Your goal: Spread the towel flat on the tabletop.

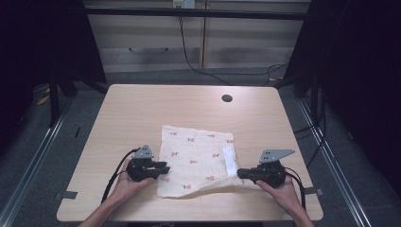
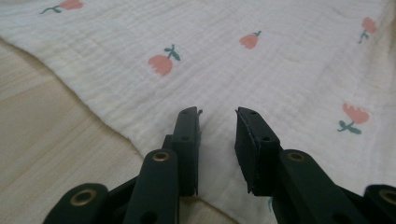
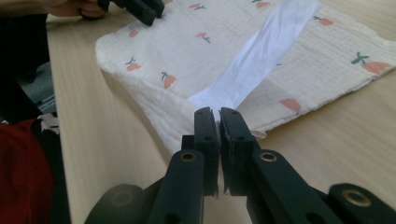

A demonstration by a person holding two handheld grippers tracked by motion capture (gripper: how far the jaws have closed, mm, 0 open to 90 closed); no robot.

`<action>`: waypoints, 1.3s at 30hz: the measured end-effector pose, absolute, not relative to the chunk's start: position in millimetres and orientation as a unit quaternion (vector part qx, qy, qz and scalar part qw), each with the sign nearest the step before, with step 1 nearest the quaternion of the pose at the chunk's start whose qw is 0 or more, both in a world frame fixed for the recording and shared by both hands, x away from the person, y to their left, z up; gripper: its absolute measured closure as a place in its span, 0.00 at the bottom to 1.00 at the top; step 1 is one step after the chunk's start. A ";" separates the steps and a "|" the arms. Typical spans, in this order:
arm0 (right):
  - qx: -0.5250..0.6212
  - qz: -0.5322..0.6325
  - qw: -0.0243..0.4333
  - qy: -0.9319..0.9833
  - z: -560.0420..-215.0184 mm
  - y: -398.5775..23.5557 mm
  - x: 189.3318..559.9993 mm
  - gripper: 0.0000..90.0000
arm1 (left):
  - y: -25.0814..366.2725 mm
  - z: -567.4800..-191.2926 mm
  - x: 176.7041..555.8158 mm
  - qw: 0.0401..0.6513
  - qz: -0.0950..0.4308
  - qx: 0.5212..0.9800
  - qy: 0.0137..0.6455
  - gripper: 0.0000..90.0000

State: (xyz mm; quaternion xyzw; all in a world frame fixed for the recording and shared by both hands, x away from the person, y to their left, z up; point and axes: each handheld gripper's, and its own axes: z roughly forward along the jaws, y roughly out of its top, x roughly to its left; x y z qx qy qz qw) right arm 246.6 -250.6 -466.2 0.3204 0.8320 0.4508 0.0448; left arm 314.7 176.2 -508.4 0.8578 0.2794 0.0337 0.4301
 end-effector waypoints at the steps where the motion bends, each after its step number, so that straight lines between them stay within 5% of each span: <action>1: 0.317 0.449 0.044 0.834 -466.2 -250.6 243.4 0.95 | 175.8 -508.4 313.6 0.430 0.036 0.857 0.282 0.77; 23: 0.307 0.443 -0.014 0.843 -487.5 -253.6 193.4 0.89 | 175.3 -508.2 311.8 0.429 0.039 0.855 0.289 0.76; 39: 0.345 0.462 0.025 0.817 -475.6 -265.6 208.9 0.76 | 182.4 -494.7 310.5 0.442 0.012 0.849 0.289 0.62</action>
